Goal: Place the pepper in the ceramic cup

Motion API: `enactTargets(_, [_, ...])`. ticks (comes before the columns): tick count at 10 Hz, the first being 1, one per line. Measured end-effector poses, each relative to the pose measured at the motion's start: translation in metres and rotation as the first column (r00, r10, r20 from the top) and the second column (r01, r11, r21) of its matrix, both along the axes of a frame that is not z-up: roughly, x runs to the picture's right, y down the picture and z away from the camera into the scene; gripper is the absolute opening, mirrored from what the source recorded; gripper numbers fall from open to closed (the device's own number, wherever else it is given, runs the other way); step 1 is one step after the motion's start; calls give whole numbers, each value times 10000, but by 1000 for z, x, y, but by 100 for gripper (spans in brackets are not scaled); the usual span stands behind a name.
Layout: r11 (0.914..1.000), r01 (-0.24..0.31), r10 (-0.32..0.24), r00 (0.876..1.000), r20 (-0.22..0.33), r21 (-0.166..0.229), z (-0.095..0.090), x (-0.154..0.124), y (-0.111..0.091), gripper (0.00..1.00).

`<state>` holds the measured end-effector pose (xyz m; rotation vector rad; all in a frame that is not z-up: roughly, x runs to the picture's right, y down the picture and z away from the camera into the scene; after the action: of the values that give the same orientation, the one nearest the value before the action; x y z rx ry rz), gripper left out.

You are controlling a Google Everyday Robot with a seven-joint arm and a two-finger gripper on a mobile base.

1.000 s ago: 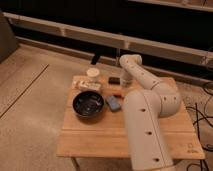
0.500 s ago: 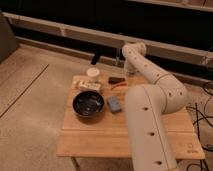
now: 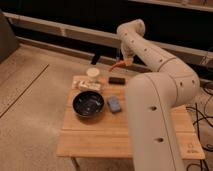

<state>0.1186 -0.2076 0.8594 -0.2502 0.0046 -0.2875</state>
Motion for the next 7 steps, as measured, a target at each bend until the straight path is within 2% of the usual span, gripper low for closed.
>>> enactTargets(1, [9992, 294, -300, 9992, 250, 271, -10, -11, -7, 0])
enactTargets(3, [9972, 526, -562, 9961, 682, 531, -22, -26, -10, 0])
enactTargets(5, [9955, 785, -834, 9916, 989, 527, -20, -34, -4, 0])
enactTargets(7, [9869, 1524, -1569, 9829, 960, 532, -13, -34, 0, 0])
